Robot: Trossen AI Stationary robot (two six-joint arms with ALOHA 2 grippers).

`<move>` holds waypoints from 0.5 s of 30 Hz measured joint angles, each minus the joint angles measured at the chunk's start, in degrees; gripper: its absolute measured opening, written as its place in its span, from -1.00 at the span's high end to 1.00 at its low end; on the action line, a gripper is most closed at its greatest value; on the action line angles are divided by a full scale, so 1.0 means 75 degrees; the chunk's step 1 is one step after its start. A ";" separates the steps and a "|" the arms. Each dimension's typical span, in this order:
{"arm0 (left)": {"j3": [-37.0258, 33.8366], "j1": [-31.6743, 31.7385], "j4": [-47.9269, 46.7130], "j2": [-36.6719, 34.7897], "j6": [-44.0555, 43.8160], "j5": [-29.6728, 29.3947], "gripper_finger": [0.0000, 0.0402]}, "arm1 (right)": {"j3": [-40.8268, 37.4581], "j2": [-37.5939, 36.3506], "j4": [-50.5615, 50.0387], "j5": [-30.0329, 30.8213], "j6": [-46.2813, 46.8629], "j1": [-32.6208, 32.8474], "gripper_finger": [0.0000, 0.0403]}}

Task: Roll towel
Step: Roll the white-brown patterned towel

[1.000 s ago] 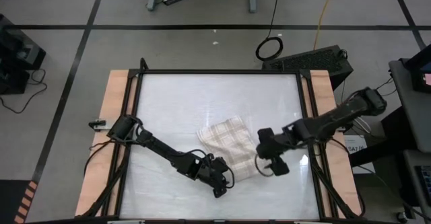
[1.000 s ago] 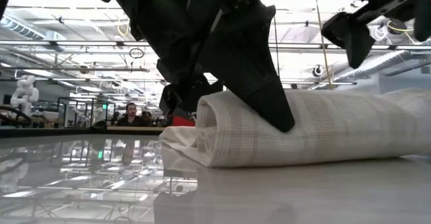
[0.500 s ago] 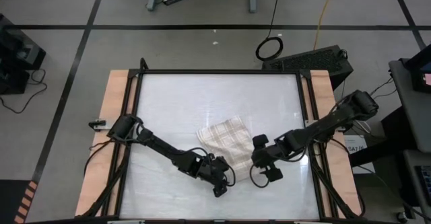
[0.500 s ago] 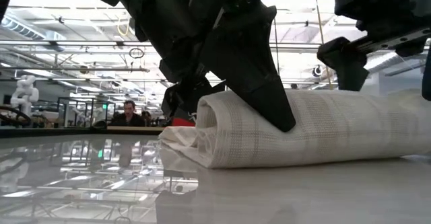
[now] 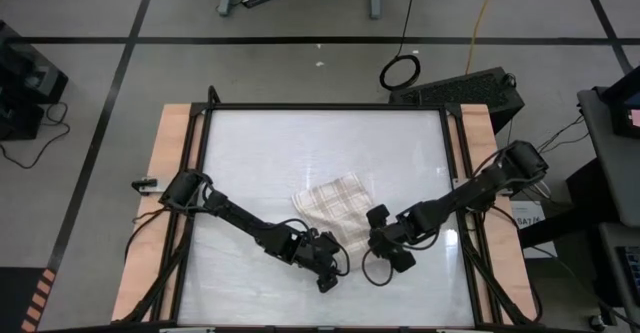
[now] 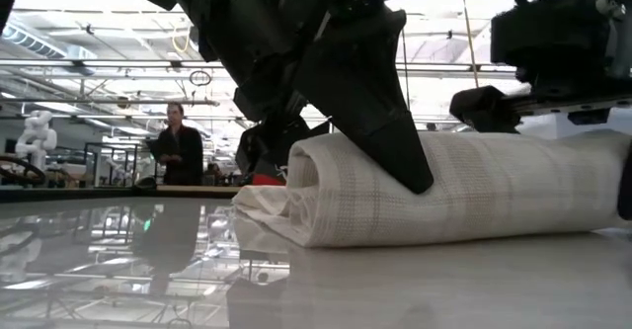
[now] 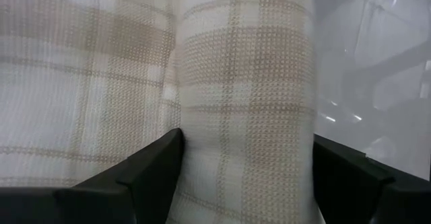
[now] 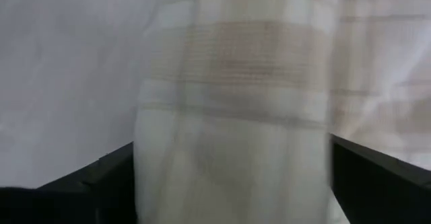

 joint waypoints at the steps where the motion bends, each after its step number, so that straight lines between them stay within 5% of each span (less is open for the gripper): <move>1: 0.0000 0.0000 -0.0019 0.0000 -0.0088 0.0009 -0.45 | 0.0000 0.0044 -0.0020 -0.0041 -0.0011 -0.0019 -0.85; 15: -0.0008 0.0126 -0.0186 -0.0174 -0.0720 0.0342 -0.47 | 0.0000 0.0193 0.0080 -0.0405 0.0033 -0.0088 0.27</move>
